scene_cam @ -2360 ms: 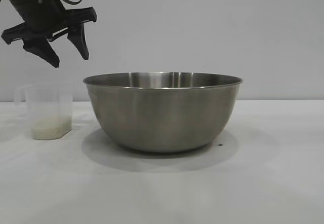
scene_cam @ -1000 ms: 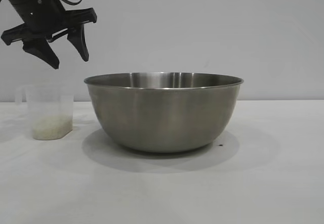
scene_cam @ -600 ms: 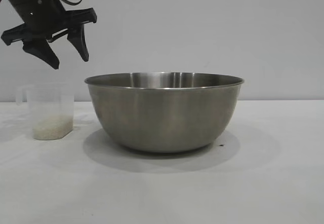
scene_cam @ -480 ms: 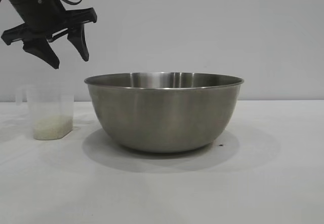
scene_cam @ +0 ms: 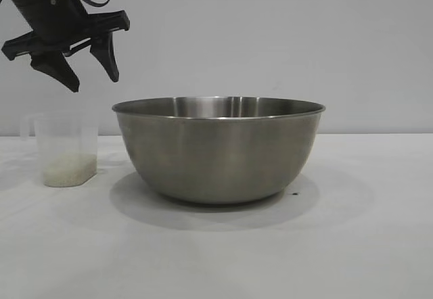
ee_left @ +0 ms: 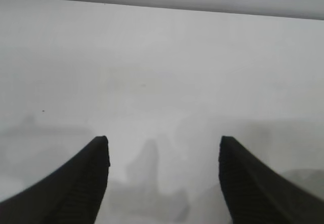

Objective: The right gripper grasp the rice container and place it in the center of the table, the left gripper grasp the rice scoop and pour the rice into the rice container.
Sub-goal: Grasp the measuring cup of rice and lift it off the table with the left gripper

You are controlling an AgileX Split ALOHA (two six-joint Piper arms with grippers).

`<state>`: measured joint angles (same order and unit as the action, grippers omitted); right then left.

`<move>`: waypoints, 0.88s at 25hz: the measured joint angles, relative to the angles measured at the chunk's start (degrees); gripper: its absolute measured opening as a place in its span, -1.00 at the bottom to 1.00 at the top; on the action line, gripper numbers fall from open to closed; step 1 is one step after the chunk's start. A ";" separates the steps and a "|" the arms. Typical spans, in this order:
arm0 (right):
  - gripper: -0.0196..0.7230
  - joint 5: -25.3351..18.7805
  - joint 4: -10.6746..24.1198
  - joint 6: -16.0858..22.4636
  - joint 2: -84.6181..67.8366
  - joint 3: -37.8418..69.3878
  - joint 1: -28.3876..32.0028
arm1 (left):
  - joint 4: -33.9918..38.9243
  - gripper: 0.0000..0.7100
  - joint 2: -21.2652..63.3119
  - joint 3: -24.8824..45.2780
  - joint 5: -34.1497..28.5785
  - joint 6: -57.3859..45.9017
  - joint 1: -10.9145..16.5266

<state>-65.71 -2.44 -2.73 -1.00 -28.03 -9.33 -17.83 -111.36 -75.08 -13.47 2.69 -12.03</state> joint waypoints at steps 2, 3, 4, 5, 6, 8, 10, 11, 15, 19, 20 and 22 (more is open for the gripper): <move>0.52 0.00 0.00 0.00 0.00 0.00 0.00 | 4.08 0.29 0.25 0.00 -1.15 0.00 0.00; 0.52 0.00 0.00 0.11 0.00 0.00 0.00 | 6.23 0.29 0.71 0.00 -2.40 0.00 0.00; 0.52 0.00 0.00 0.11 0.00 0.00 0.00 | 8.08 0.29 1.62 0.00 -3.81 0.00 0.00; 0.52 0.00 0.00 0.11 0.00 0.00 0.00 | 10.41 0.29 2.76 0.00 -5.50 0.00 0.00; 0.52 0.00 0.00 0.11 0.00 0.00 0.00 | 12.82 0.29 3.86 0.00 -7.13 0.00 0.00; 0.52 0.00 0.00 0.11 0.00 0.00 0.00 | 16.38 0.29 6.73 0.00 -11.56 -0.10 0.00; 0.52 0.00 0.09 0.11 0.00 0.00 0.00 | 19.02 0.29 9.18 0.00 -16.06 -1.30 0.00; 0.52 0.00 0.09 0.11 0.00 0.00 0.00 | 19.65 0.29 10.40 0.00 -18.50 -2.01 0.00; 0.52 0.00 0.09 0.11 0.00 0.00 0.00 | 21.58 0.29 14.84 0.00 -27.20 -3.02 0.00; 0.52 0.00 0.09 0.11 0.00 0.00 0.00 | 25.14 0.29 18.87 0.00 -34.59 -4.95 0.00; 0.52 0.00 0.12 0.11 0.00 0.00 0.00 | 25.48 0.29 19.65 0.00 -36.20 -5.21 0.00; 0.52 0.00 0.22 0.11 0.00 0.00 0.00 | 26.10 0.29 21.31 0.00 -40.18 -5.34 0.00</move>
<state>-65.71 -2.22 -2.62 -1.00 -28.03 -9.33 8.26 -90.05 -75.08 -53.65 -2.65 -12.03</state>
